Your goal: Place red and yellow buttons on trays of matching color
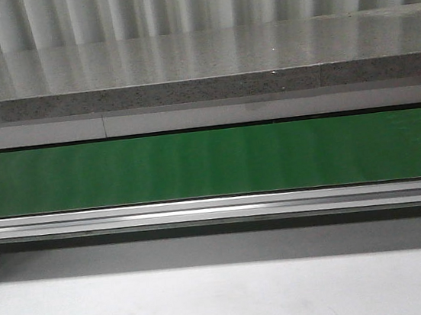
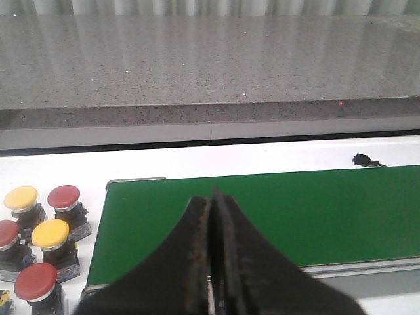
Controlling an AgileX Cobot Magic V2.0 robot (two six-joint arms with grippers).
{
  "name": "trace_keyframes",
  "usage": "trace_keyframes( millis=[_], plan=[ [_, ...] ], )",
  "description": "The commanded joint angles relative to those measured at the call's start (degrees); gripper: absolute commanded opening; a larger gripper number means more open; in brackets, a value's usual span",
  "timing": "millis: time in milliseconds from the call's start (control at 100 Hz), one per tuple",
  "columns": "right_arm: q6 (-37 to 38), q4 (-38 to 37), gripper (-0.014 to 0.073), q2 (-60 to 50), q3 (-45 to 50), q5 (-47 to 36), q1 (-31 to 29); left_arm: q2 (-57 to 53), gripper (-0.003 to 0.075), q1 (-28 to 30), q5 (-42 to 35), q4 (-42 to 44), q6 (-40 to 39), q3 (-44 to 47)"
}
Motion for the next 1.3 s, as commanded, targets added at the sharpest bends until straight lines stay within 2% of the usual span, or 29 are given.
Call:
trace_keyframes(
  millis=[0, 190, 300, 370, 520, 590, 810, 1040, 1290],
  plan=[
    [-0.3, 1.1, 0.0632, -3.6, -1.8, -3.1, -0.1, 0.4, -0.0020, -0.5, -3.9, -0.7, 0.1, -1.4],
    [-1.4, 1.0, 0.0582, -9.1, 2.8, -7.1, -0.1, 0.4, -0.0020, -0.5, -3.9, -0.7, 0.1, -1.4],
    [-3.3, 0.9, 0.0500, -14.0, 6.6, -7.8, 0.2, 0.4, -0.0020, -0.5, -3.9, -0.7, 0.1, -1.4],
    [-5.3, 0.9, 0.0391, -17.0, 8.2, -6.4, 1.1, 0.4, -0.0020, -0.5, -3.9, -0.7, 0.1, -1.4],
    [-6.8, 0.8, 0.0048, -22.7, 10.9, -3.0, 4.6, 0.4, -0.0020, -0.5, -3.9, -0.7, 0.1, -1.4],
    [-7.0, 0.7, -0.0069, -25.5, 12.1, -1.8, 7.0, 0.4, -0.0020, -0.5, -3.9, -0.7, 0.1, -1.4],
    [-7.0, -0.9, -0.0065, -33.3, 15.8, 0.5, 16.5, 0.4, -0.0020, -0.5, -3.9, -0.7, 0.1, -1.4],
    [-7.0, -9.5, -0.0065, -40.8, 19.6, 2.1, 26.4, 0.4, -0.0020, -0.5, -3.9, -0.7, 0.1, -1.4],
    [-7.0, -12.1, -0.0065, -50.3, 25.9, 1.7, 32.2, 0.4, -0.0020, -0.5, -3.9, -0.7, 0.1, -1.4]
  ],
)
